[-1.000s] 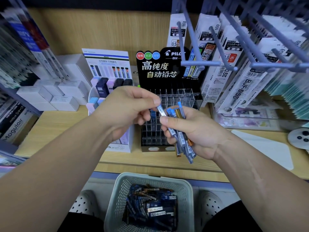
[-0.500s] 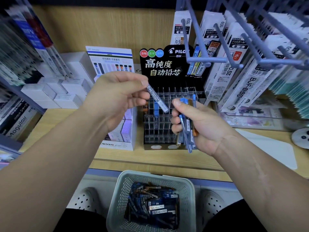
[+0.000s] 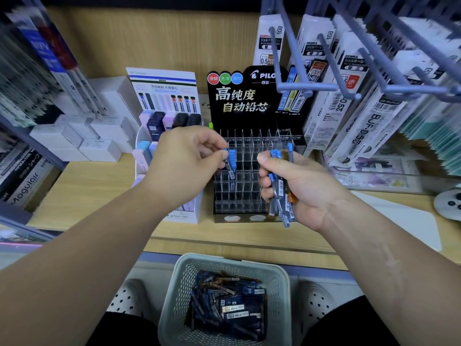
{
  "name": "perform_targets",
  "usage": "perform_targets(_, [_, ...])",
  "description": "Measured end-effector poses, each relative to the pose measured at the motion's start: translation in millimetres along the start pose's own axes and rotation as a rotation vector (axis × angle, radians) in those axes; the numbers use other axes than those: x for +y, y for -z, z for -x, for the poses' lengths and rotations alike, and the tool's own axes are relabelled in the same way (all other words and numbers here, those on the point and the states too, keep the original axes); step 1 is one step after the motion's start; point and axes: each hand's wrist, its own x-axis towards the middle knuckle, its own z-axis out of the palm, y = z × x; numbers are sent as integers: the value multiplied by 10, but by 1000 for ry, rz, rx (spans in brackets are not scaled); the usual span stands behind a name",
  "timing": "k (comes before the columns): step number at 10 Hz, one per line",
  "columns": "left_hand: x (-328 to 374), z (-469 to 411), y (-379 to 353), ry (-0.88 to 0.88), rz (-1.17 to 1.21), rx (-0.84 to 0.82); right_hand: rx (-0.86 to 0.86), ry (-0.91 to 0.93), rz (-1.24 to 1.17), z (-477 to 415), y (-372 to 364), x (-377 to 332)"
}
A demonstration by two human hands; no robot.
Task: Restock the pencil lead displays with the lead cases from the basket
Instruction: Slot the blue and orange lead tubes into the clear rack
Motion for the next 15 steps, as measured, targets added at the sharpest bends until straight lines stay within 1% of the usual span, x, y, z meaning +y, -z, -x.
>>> perform_targets(1, [3,-14,-16,-38,-17,4,2,2,6,-1,15,-9])
perform_targets(3, [-6,-36,-69,-332,-239,23,-6,20,30,-12,18,-1])
perform_targets(4, [-7,-67,-55,-437,-336,26,-9,28,36,-15,15,2])
perform_targets(5, [-13,-75,-38,-451,-352,32,-14,27,44,-12,19,0])
perform_targets(6, [-3,-69,-29,-382,-291,-9,-21,28,47,-11,24,2])
perform_targets(7, [-7,-67,-9,-254,-193,-75,-22,34,59,-9,22,3])
perform_targets(8, [-64,-48,-42,-236,-246,-125,-28,37,70,-5,17,8])
perform_targets(9, [-119,-18,-114,-339,-361,-120,-28,38,72,1,11,11])
perform_targets(10, [-184,-1,-178,-404,-423,-127,-27,40,74,2,8,14])
perform_targets(11, [-212,2,-197,-416,-418,-130,-23,42,84,9,10,16])
perform_targets(13, [-205,-8,-177,-341,-415,-100,-24,45,91,5,40,-1])
perform_targets(15, [-211,20,-187,-343,-417,-100,-29,52,88,1,41,3])
